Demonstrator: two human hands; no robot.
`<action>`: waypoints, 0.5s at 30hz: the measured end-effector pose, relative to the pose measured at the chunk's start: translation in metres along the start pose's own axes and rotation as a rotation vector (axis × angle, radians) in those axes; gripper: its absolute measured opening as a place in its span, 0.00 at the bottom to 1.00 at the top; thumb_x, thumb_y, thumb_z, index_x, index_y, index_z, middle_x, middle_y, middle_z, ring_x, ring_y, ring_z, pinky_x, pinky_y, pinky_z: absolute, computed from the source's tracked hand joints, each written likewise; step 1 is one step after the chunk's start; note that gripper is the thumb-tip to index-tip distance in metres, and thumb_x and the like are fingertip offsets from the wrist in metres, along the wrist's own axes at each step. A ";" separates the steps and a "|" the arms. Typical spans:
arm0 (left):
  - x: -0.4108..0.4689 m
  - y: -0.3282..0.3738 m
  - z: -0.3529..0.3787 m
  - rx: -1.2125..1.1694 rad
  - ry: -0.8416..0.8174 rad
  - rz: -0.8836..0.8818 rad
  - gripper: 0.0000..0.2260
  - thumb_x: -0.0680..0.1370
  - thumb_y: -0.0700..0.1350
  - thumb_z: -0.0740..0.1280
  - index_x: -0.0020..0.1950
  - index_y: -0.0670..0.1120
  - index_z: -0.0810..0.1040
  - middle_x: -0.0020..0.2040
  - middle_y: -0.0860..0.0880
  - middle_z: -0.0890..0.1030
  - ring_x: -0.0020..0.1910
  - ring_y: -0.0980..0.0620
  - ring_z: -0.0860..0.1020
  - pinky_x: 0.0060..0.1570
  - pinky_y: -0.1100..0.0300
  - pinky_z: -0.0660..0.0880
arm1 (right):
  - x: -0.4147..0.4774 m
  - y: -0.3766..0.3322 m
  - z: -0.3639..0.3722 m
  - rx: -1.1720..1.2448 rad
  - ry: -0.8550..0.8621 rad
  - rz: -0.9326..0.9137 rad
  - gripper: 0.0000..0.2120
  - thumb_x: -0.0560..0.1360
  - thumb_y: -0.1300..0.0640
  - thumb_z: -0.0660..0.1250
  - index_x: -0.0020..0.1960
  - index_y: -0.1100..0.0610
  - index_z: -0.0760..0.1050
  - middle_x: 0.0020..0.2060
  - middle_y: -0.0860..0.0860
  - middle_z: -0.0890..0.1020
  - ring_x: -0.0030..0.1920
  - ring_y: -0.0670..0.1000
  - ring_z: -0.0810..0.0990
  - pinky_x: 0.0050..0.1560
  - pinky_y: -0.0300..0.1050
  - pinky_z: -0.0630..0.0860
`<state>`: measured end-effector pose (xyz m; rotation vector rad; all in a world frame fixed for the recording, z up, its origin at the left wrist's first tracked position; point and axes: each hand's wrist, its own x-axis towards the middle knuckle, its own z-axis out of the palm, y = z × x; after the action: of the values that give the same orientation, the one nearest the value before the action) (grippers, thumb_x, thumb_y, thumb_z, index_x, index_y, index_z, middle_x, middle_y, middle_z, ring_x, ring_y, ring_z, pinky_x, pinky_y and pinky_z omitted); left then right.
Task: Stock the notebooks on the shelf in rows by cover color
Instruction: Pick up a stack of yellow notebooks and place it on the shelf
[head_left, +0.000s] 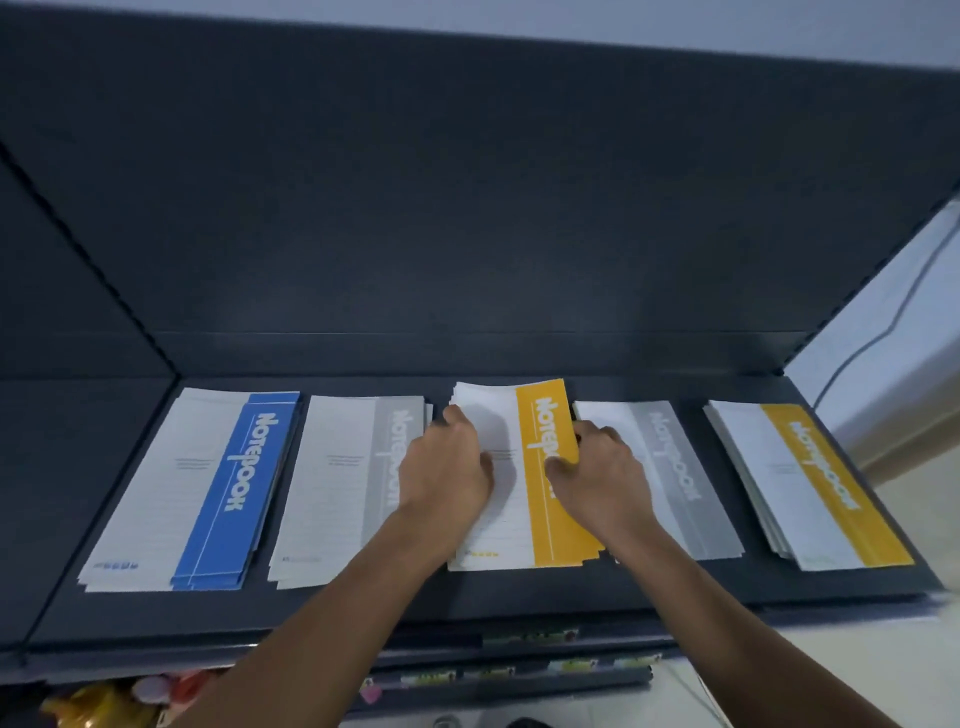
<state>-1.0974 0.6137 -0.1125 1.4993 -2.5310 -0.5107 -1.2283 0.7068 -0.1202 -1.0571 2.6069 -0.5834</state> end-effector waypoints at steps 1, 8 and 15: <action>0.000 0.002 0.002 0.006 0.013 -0.007 0.17 0.80 0.48 0.66 0.64 0.41 0.68 0.54 0.43 0.80 0.52 0.42 0.80 0.45 0.51 0.76 | 0.003 0.001 0.001 -0.010 -0.013 -0.003 0.12 0.78 0.52 0.65 0.60 0.54 0.76 0.48 0.51 0.76 0.42 0.53 0.79 0.40 0.47 0.76; 0.003 0.004 0.009 0.097 0.038 -0.004 0.17 0.80 0.49 0.66 0.65 0.41 0.69 0.56 0.44 0.79 0.54 0.45 0.79 0.45 0.55 0.77 | 0.016 0.003 0.000 -0.111 -0.087 -0.085 0.12 0.77 0.51 0.67 0.59 0.52 0.73 0.46 0.48 0.77 0.44 0.51 0.78 0.42 0.45 0.76; 0.000 0.010 0.011 0.156 0.039 -0.031 0.17 0.80 0.49 0.66 0.65 0.43 0.69 0.58 0.45 0.78 0.54 0.46 0.80 0.46 0.55 0.78 | 0.022 0.015 -0.007 -0.144 -0.108 -0.159 0.12 0.78 0.50 0.68 0.60 0.53 0.74 0.48 0.49 0.79 0.48 0.50 0.80 0.46 0.44 0.78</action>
<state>-1.1089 0.6206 -0.1189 1.5857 -2.5734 -0.2905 -1.2551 0.7033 -0.1235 -1.3116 2.5179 -0.3651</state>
